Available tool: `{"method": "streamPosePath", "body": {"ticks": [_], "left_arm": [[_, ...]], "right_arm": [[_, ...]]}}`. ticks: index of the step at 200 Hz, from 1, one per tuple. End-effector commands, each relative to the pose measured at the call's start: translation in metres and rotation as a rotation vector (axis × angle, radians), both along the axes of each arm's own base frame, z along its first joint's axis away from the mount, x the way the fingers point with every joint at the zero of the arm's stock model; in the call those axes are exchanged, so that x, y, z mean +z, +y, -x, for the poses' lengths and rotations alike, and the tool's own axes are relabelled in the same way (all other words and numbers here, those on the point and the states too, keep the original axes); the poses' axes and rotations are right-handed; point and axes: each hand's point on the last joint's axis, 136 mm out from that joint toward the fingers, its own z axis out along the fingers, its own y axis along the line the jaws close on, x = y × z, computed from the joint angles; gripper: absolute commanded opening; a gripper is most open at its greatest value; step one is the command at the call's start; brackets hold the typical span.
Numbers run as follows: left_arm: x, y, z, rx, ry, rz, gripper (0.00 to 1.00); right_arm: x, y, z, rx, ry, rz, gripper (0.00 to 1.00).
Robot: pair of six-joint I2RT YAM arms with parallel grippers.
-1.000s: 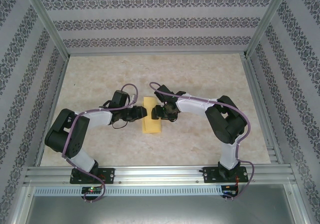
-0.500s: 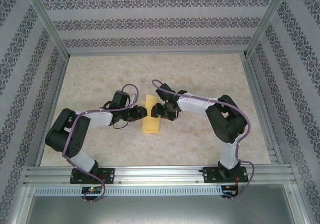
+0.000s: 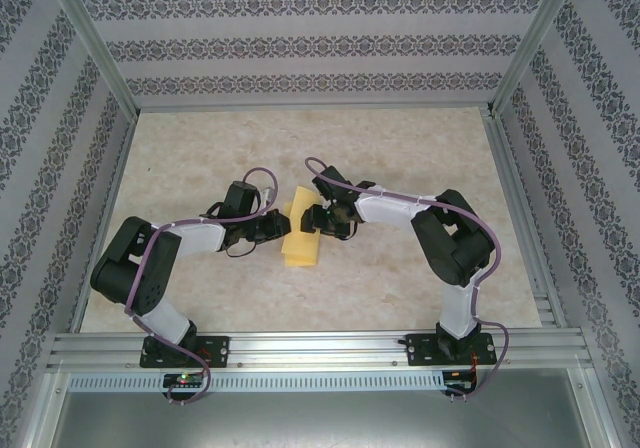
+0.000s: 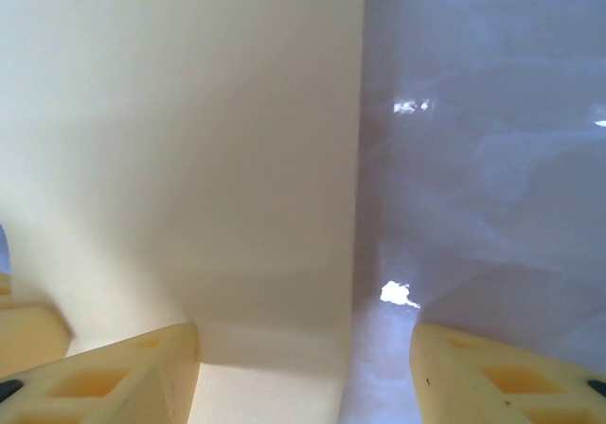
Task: Fold a paper plane with a square sheet of paper (pick it up from the middle)
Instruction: First fold in half a square sheet of paper at the center of the table.
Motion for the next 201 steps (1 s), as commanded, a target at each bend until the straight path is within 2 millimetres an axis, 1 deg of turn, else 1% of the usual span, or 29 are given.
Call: {"method": "streamPosePath", "body": {"ticks": [1,26,53,91,120,164,182,201], "left_arm": [[-0.008,0.002,0.004,0.0,0.001,-0.04,0.08],[-0.012,0.006,0.006,0.017,0.015,-0.053,0.06],[-0.015,0.009,0.009,0.032,0.03,-0.059,0.04],[-0.019,0.009,0.009,0.043,0.043,-0.06,0.04],[-0.021,0.008,0.009,0.035,0.051,-0.062,0.04],[-0.025,0.008,0.01,0.033,0.067,-0.066,0.06],[-0.025,0.008,0.011,0.034,0.072,-0.069,0.07],[-0.024,0.011,0.011,0.038,0.083,-0.09,0.11]], "right_arm": [[0.016,0.001,-0.003,0.014,-0.036,-0.039,0.6],[0.026,0.014,-0.002,0.043,-0.03,-0.14,0.59],[0.028,0.015,-0.006,0.035,-0.032,-0.159,0.56],[0.014,0.01,-0.008,0.037,-0.007,-0.094,0.52],[0.009,0.009,-0.009,0.05,-0.001,-0.066,0.49],[0.001,0.008,-0.01,0.069,0.016,-0.036,0.41],[-0.001,0.008,-0.009,0.073,0.019,-0.029,0.39],[-0.006,0.006,-0.008,0.078,0.024,-0.004,0.38]]}}
